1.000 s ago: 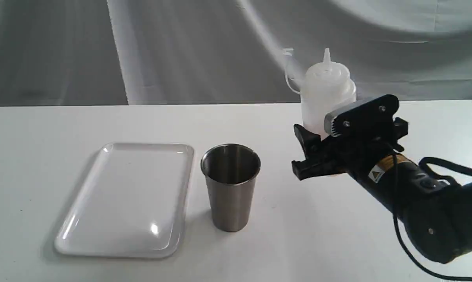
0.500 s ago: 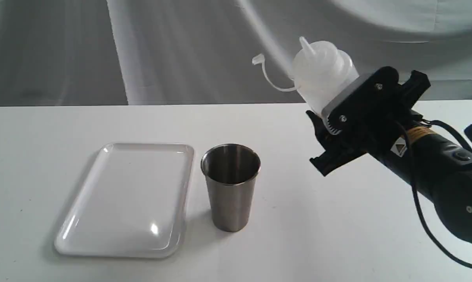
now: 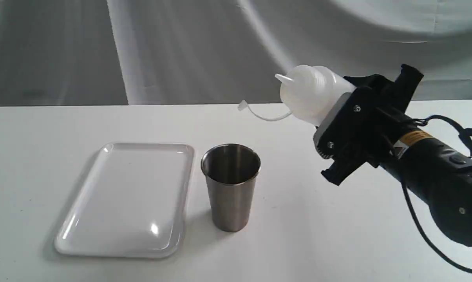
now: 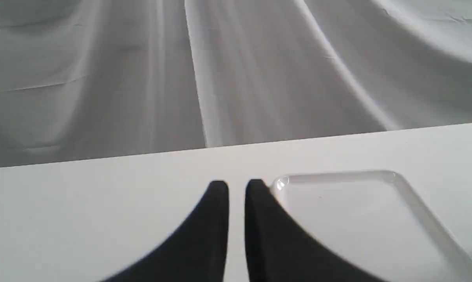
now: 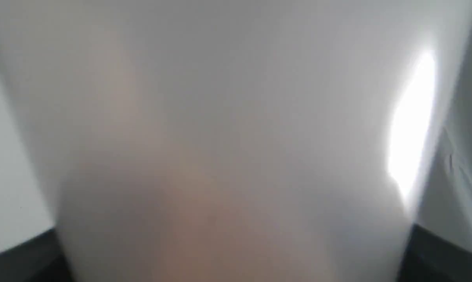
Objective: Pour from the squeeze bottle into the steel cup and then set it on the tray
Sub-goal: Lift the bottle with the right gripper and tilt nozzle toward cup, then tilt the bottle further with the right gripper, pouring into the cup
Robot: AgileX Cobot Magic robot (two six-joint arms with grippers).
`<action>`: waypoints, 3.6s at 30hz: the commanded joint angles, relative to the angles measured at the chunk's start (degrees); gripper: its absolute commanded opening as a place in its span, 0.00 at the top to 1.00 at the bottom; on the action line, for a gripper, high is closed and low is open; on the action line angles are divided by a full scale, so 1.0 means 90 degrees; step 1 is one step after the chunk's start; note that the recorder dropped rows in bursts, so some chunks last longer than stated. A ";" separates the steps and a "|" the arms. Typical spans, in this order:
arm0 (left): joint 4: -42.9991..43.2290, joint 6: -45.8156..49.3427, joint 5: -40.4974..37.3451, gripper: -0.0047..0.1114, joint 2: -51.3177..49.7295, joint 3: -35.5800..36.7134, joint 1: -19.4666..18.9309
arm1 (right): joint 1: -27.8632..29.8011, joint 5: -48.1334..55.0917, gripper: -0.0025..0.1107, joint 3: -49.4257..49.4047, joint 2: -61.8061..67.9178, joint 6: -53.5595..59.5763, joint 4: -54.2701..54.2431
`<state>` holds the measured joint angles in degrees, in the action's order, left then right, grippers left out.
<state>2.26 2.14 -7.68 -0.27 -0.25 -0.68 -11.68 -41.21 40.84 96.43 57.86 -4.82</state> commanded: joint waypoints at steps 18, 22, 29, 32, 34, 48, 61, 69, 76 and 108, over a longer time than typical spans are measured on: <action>0.0005 -0.0009 0.0010 0.89 0.0029 0.0028 0.0031 | 0.0028 -0.1608 0.94 -0.0006 0.0588 0.0707 -0.0622; 0.0005 -0.0009 0.0010 0.89 0.0029 0.0028 0.0031 | 0.0028 -0.1608 0.94 -0.0006 0.0588 0.0681 -0.0916; 0.0005 -0.0009 0.0010 0.89 0.0029 0.0028 0.0031 | 0.0028 -0.1608 0.94 -0.0006 0.0588 0.0655 -0.0916; 0.0005 -0.0030 0.0010 0.89 0.0029 0.0028 0.0031 | 0.0028 -0.1608 0.94 -0.0006 0.0588 0.0655 -0.0916; 0.0005 -0.0030 0.0010 0.89 0.0029 0.0028 0.0031 | 0.0028 -0.1608 0.94 -0.0006 0.0588 0.0655 -0.0916; 0.0005 -0.0011 0.0010 0.89 0.0029 0.0028 0.0031 | 0.0028 -0.1935 0.94 -0.0006 0.0588 0.0699 -0.0404; 0.0005 -0.0033 0.0010 0.89 0.0029 0.0028 0.0031 | 0.0028 -0.1526 0.94 -0.0006 0.1117 0.1592 -0.0456; 0.0005 -0.0008 0.0010 0.89 0.0029 0.0028 0.0031 | 0.0028 -0.1949 0.94 -0.0006 0.1237 0.2071 -0.0531; 0.0005 -0.0008 0.0010 0.89 0.0029 0.0028 0.0031 | 0.0028 -0.2376 0.94 -0.0006 0.1237 0.2594 -0.0531; 0.0005 -0.0034 0.0010 0.89 0.0029 0.0028 0.0031 | -0.0176 -0.2184 0.94 0.0589 0.1183 0.4427 -0.0325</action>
<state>2.26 2.14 -7.68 -0.27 -0.25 -0.68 -13.04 -58.97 45.71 108.10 96.88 -9.45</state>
